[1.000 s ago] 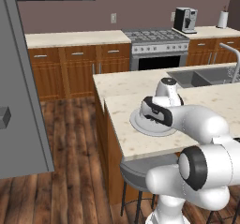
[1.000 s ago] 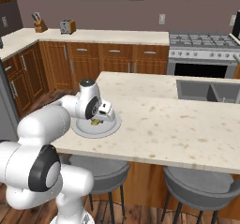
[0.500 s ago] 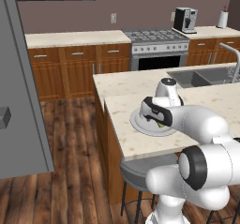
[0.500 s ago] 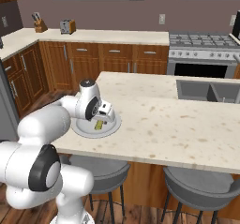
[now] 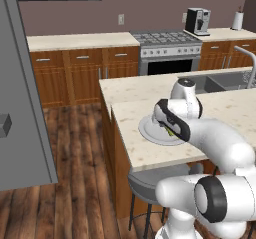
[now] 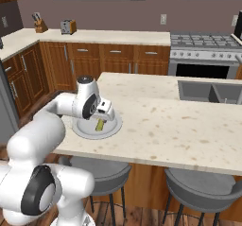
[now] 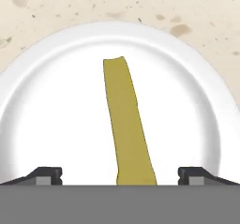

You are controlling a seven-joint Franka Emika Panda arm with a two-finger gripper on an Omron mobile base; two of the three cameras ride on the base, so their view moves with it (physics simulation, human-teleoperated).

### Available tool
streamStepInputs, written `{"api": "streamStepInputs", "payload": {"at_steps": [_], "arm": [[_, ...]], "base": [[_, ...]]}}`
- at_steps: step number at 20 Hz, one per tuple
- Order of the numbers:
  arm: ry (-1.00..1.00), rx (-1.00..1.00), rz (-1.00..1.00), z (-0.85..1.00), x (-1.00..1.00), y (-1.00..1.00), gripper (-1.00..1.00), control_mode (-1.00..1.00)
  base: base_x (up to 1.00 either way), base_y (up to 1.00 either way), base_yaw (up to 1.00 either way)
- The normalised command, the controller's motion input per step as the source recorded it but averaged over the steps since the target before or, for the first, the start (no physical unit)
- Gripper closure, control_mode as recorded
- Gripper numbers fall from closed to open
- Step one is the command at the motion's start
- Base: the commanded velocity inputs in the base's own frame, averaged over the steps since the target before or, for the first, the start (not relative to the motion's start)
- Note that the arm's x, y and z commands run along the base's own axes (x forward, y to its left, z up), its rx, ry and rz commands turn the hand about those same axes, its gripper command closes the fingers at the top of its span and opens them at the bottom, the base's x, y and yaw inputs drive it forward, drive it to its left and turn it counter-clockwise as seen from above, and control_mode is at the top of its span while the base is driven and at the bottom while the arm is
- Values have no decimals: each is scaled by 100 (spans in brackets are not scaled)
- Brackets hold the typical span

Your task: Retrieve the butter from the fridge and place it on a plate on the dining table. Then retrieve the butter knife by the fridge and place it near the plate.

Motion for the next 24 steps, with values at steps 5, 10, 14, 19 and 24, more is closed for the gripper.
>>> {"api": "streamStepInputs", "payload": {"at_steps": [5,10,14,19,24], "arm": [[-19,-4,0,72,-83,-16,-100,-100],[-15,-5,0,67,-97,-6,-100,-100],[-4,0,0,51,-100,0,-100,-100],[1,0,0,58,-86,0,-100,-100],[7,2,0,23,-34,-4,-100,-100]], "base": [[0,0,0],[0,0,0],[0,0,0],[0,0,0],[0,0,0]]}}
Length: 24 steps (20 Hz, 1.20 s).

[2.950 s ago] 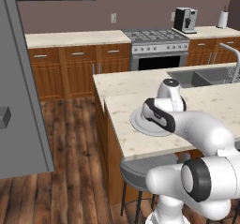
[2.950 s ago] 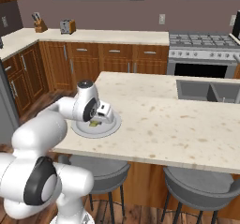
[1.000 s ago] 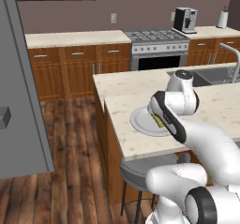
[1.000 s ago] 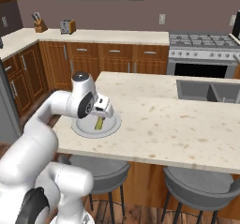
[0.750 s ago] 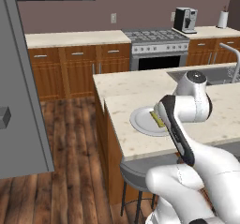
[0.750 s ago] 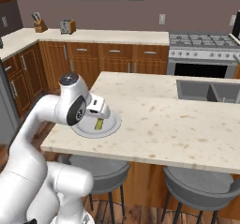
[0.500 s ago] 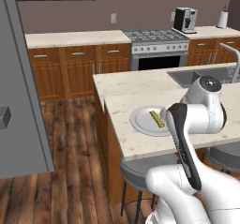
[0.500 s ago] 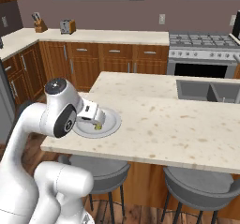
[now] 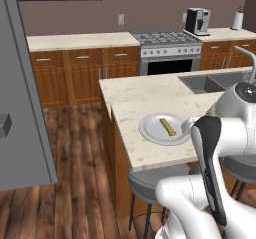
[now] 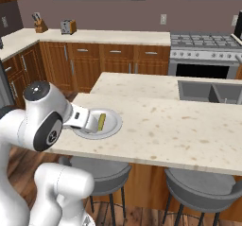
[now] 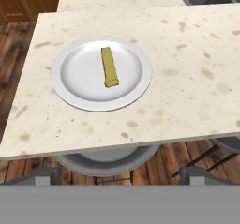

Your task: Retrieve the butter from the fridge and place it on a plate on the dining table. Then retrieve the butter knife by the fridge and place it near the plate.

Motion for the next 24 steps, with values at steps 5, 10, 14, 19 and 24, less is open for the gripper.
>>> {"api": "streamStepInputs", "payload": {"at_steps": [5,10,14,19,24], "arm": [[14,-2,0,-4,0,0,-100,-100],[22,-4,0,-2,-7,0,-100,-100],[3,8,0,-2,-43,-7,-100,-100],[0,3,-1,-5,-44,0,-100,-100],[8,-1,-8,0,-14,17,-100,-100]], "base": [[0,0,0],[0,0,0],[0,0,0],[0,0,0],[0,0,0]]}}
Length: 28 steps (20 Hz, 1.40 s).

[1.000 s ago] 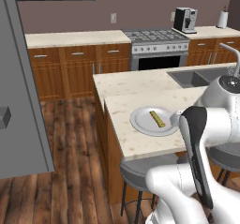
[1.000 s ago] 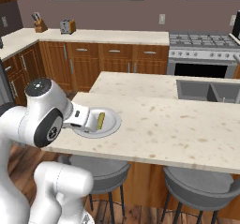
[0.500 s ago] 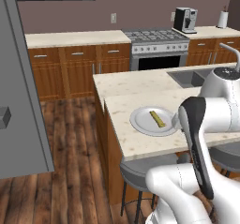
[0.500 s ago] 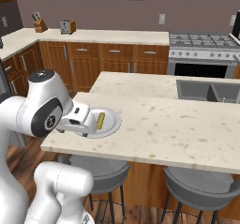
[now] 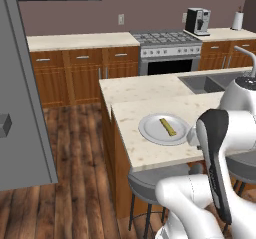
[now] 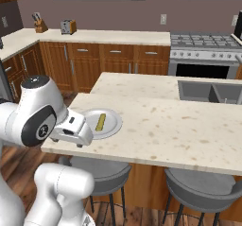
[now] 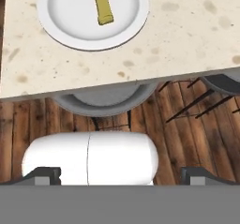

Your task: Retrieve the butter from the fridge and place it on a plate on the dining table. Then retrieve the butter knife by the fridge and place it near the plate.

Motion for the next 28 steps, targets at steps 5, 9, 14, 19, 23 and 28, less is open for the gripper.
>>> {"api": "streamStepInputs", "payload": {"at_steps": [5,9,14,19,23,28], "arm": [[13,-1,-8,-8,0,18,-100,-100],[5,0,-5,-17,-5,9,-100,-100],[-1,0,0,-29,-9,4,-100,-100],[-3,-2,2,-36,0,2,-100,-100],[0,0,0,0,0,0,-100,-100],[0,0,0,-1,0,-1,-100,-100]], "base": [[0,0,0],[0,0,0],[0,0,0],[0,0,0],[0,0,0],[0,0,0]]}}
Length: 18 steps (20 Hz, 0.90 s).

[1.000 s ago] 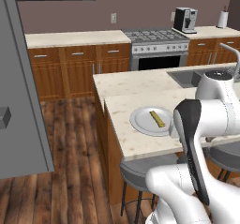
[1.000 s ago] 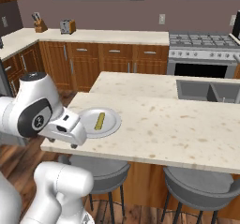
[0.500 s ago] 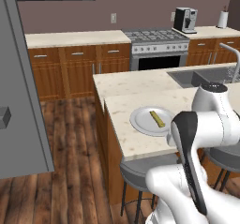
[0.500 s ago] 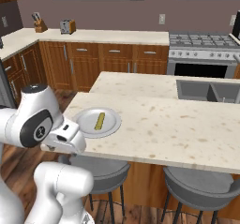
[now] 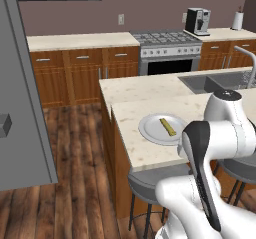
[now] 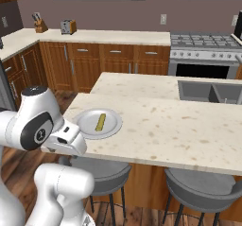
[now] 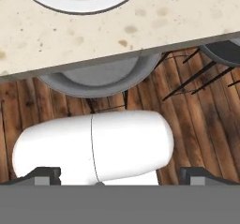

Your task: Retrieve the butter from the fridge and place it on a plate on the dining table. Then retrieve the butter knife by the fridge and place it near the plate.

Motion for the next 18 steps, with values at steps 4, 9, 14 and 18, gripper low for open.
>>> {"api": "streamStepInputs", "payload": {"at_steps": [4,9,14,18], "arm": [[0,0,-4,-7,-36,-23,-100,-100],[0,0,0,0,0,0,-100,100],[0,0,0,0,0,0,-100,100],[0,0,0,0,0,0,-100,100]], "base": [[0,0,0],[-58,-73,-7],[-6,-100,0],[0,-100,0]]}}
